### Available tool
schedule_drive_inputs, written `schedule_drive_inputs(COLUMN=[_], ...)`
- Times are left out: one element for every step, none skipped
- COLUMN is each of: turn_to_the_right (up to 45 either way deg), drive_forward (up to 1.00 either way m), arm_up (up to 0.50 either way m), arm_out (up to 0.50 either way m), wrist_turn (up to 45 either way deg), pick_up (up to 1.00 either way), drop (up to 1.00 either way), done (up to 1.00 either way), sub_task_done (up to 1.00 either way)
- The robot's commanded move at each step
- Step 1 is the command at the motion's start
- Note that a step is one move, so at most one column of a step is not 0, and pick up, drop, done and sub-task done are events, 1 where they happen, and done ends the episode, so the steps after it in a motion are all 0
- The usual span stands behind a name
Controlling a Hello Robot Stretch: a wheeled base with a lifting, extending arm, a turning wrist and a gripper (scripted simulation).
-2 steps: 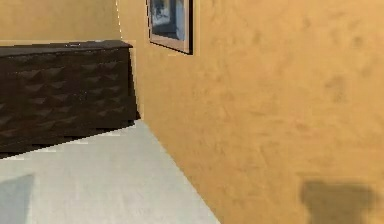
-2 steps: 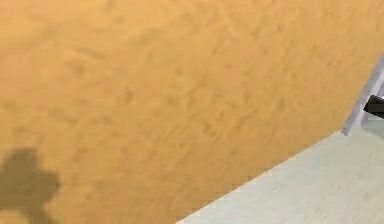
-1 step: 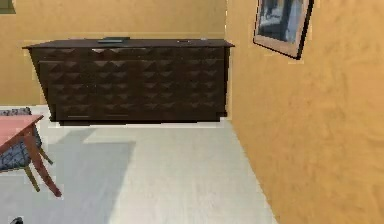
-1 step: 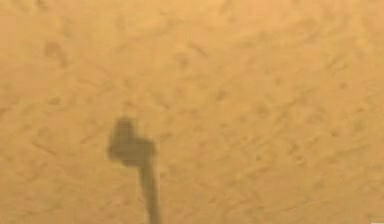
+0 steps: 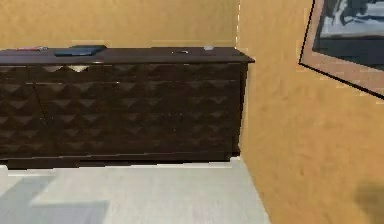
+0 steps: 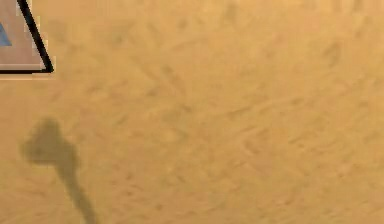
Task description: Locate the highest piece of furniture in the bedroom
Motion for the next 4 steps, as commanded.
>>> schedule_drive_inputs(turn_to_the_right=[-45.0,0.0,0.0,-45.0], drive_forward=[0.00,1.00,0.10,0.00], arm_up=[0.00,0.00,0.00,0.00], arm_out=[0.00,0.00,0.00,0.00], wrist_turn=[0.0,0.0,0.0,0.0], pick_up=[0.00,0.00,0.00,0.00], drop=[0.00,0.00,0.00,0.00], done=[0.00,0.00,0.00,0.00], sub_task_done=[0.00,0.00,0.00,0.00])
